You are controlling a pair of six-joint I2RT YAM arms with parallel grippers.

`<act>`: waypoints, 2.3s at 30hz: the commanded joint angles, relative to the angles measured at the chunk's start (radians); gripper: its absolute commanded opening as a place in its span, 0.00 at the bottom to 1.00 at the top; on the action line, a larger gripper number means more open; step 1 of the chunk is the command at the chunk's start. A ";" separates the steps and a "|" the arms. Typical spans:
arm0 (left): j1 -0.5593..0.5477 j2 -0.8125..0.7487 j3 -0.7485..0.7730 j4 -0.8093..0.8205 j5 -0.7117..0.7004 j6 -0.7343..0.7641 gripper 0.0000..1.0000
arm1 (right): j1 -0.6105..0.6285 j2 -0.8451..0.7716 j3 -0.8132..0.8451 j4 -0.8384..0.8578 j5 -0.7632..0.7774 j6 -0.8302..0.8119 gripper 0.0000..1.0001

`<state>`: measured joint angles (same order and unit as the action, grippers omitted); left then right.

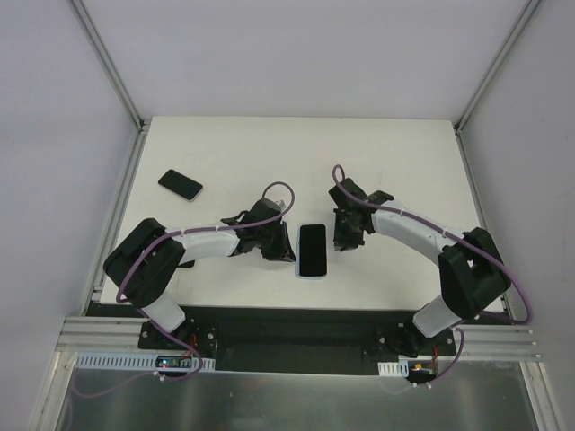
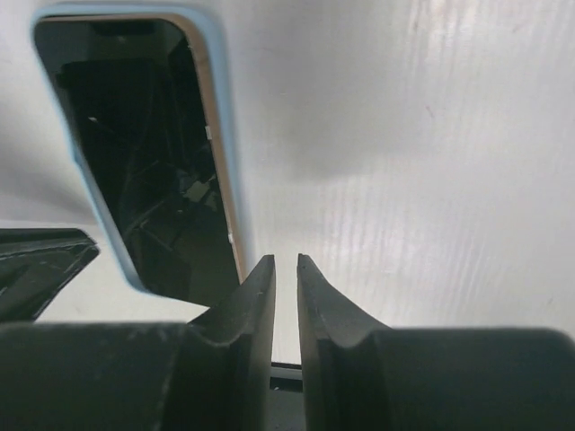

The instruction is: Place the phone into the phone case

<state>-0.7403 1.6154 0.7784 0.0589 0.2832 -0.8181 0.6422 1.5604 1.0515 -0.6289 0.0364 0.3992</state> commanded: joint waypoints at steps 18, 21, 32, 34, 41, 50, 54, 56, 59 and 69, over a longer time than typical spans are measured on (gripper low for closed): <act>-0.024 0.011 -0.027 0.053 0.005 -0.023 0.12 | 0.146 0.173 0.083 -0.026 0.060 0.168 0.18; -0.036 0.026 -0.022 0.071 0.020 -0.035 0.12 | 0.165 0.181 0.105 -0.026 0.065 0.176 0.18; -0.059 0.012 -0.005 0.079 0.041 -0.049 0.13 | 0.148 0.153 0.073 -0.063 0.126 0.162 0.20; -0.056 -0.008 0.011 0.038 0.016 -0.029 0.17 | 0.137 0.109 0.045 -0.066 0.161 0.136 0.21; 0.018 -0.072 0.056 -0.054 -0.045 0.039 0.38 | 0.059 -0.066 -0.089 0.113 0.067 -0.003 0.32; 0.088 -0.029 0.147 -0.091 0.002 0.119 0.47 | -0.007 -0.099 -0.199 0.336 -0.219 -0.036 0.42; 0.116 -0.003 0.168 -0.102 0.011 0.131 0.45 | -0.007 -0.024 -0.186 0.347 -0.268 -0.075 0.33; 0.124 0.024 0.182 -0.103 0.033 0.129 0.45 | -0.007 0.015 -0.179 0.354 -0.286 -0.095 0.29; 0.122 0.050 0.179 -0.103 0.043 0.128 0.45 | -0.009 0.066 -0.183 0.322 -0.262 -0.100 0.26; 0.124 0.072 0.165 -0.106 0.021 0.126 0.43 | -0.007 0.066 -0.200 0.253 -0.138 -0.128 0.13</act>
<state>-0.6243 1.6852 0.9333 -0.0402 0.3050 -0.7132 0.6353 1.6012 0.8646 -0.2962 -0.2398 0.3344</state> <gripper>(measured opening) 0.436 0.207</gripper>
